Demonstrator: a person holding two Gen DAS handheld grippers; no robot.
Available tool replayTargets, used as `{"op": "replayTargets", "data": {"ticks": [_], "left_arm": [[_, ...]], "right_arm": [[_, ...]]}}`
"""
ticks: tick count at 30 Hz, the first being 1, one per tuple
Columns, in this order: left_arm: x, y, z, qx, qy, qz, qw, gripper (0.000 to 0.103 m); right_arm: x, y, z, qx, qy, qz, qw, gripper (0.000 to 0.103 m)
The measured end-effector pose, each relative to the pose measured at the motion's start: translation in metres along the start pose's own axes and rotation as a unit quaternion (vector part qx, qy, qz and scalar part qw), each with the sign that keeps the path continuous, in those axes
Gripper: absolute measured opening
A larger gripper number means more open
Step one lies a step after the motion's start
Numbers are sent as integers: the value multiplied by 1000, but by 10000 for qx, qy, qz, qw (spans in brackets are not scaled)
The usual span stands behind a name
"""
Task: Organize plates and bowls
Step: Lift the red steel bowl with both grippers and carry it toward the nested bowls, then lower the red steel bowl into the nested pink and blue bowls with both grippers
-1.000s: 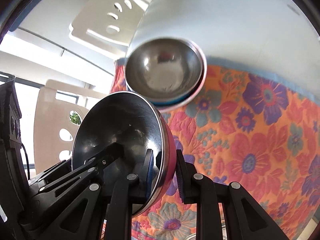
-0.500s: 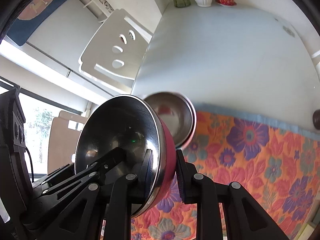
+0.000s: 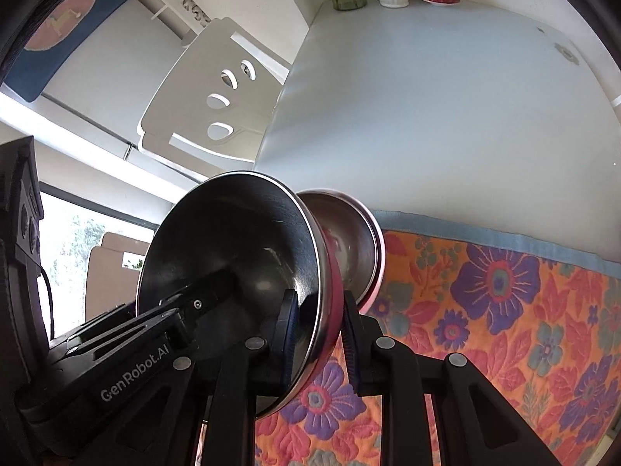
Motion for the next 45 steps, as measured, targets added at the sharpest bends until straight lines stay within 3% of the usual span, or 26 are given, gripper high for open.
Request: {"op": "replayTargets", "data": {"ticks": [25,36,45], "left_arm": [[21,59,-2,-165,100,218,9996,24],[17,46,-9,22,363,-142,9992,24],[17,46,-4,-62,246,-78,9996,24]], "right_arm": [[10,54,-35,203,359,-200,9989,23],[9,69,-37,412,492,-154,9978,23],[5,69,-38,494,578,-92,9971,27]]}}
Point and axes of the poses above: each gripper's, at about its wrist camera, not at the fingertips, and y roughly the way its jaws point, z to its left, x to its top, the point moved 1 cm from there along y, roughly the way its jaws point, and after that the axes turned 8 degrees about -y, right-handed, at the moved point
